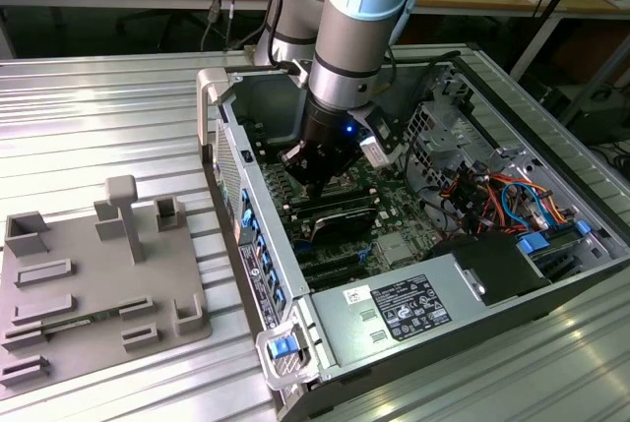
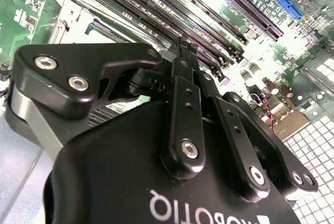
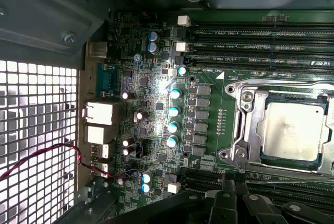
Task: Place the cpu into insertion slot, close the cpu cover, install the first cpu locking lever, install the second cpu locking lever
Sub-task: 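Install the second cpu locking lever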
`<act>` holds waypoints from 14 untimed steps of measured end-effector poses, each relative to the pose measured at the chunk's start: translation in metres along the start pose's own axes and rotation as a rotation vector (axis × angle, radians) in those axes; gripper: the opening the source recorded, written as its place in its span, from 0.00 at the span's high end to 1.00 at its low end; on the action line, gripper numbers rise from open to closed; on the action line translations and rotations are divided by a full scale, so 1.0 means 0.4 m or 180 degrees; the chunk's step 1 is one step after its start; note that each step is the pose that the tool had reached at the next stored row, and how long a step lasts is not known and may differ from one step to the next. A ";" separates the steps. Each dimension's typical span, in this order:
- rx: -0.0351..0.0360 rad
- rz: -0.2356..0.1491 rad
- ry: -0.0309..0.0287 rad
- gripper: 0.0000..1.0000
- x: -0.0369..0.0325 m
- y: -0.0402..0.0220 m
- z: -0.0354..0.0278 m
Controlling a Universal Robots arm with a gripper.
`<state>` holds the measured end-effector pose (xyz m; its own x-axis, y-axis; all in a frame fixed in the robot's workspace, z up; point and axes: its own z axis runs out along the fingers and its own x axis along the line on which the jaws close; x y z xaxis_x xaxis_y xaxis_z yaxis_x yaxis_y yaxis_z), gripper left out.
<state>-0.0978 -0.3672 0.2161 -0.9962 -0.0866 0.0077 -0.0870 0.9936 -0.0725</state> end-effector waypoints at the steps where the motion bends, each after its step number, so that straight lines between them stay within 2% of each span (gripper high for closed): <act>1: 0.0000 0.0000 0.0000 0.89 0.000 0.000 0.000; 14: -0.0002 -0.0001 -0.0001 0.89 0.001 0.006 0.016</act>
<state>-0.0985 -0.3652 0.2094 -0.9962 -0.0869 0.0075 -0.0872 0.9936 -0.0718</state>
